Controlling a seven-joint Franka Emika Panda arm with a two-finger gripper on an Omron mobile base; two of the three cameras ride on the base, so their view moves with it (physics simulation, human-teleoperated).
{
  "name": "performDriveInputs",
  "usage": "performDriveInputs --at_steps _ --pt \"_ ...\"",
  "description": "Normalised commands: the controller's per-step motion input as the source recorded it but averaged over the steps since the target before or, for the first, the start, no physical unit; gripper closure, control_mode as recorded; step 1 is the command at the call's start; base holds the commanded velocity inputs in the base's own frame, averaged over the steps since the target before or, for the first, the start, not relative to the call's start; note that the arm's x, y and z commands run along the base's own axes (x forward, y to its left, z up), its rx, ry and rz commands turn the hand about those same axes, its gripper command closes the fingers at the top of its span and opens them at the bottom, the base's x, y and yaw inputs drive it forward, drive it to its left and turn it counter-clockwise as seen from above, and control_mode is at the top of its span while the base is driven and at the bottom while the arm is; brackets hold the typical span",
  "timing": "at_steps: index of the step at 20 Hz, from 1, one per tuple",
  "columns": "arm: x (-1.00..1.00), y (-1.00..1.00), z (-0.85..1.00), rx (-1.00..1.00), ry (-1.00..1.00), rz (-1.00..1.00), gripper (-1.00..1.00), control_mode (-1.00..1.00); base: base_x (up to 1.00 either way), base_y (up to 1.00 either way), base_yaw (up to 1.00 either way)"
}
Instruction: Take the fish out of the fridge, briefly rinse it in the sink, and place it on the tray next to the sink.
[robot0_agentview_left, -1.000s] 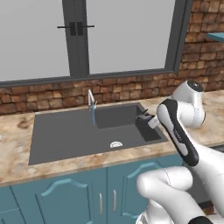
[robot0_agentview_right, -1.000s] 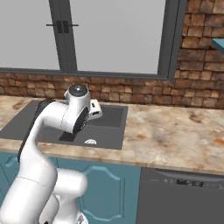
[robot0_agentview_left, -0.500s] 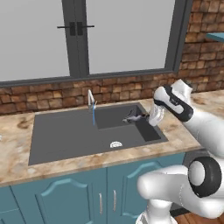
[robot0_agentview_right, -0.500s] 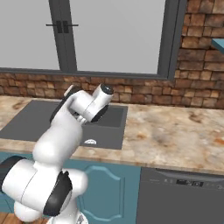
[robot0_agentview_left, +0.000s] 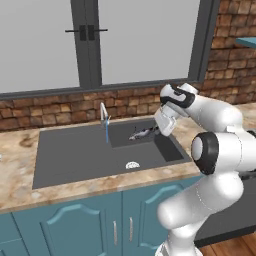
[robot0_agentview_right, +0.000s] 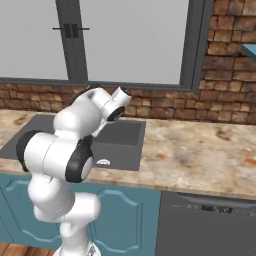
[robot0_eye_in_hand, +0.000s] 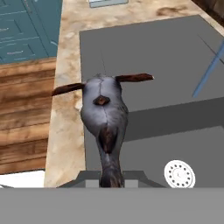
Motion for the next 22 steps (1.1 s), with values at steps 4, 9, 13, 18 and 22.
performDriveInputs --at_steps 4,9,13,18,22 --pt "0.22 0.33 -0.45 0.0 0.03 0.05 1.0 -1.0 0.0 0.0 0.0" --pt "0.4 0.03 -0.19 0.0 0.0 0.02 1.0 -1.0 0.0 0.0 0.0" --pt "0.48 0.02 -0.17 0.0 0.0 0.01 1.0 -1.0 0.0 0.0 0.0" --pt "0.27 0.16 -0.12 0.0 -0.07 0.07 1.0 -1.0 0.0 0.0 0.0" --pt "0.29 0.28 -0.18 0.0 -0.12 0.09 1.0 -1.0 0.0 0.0 0.0"
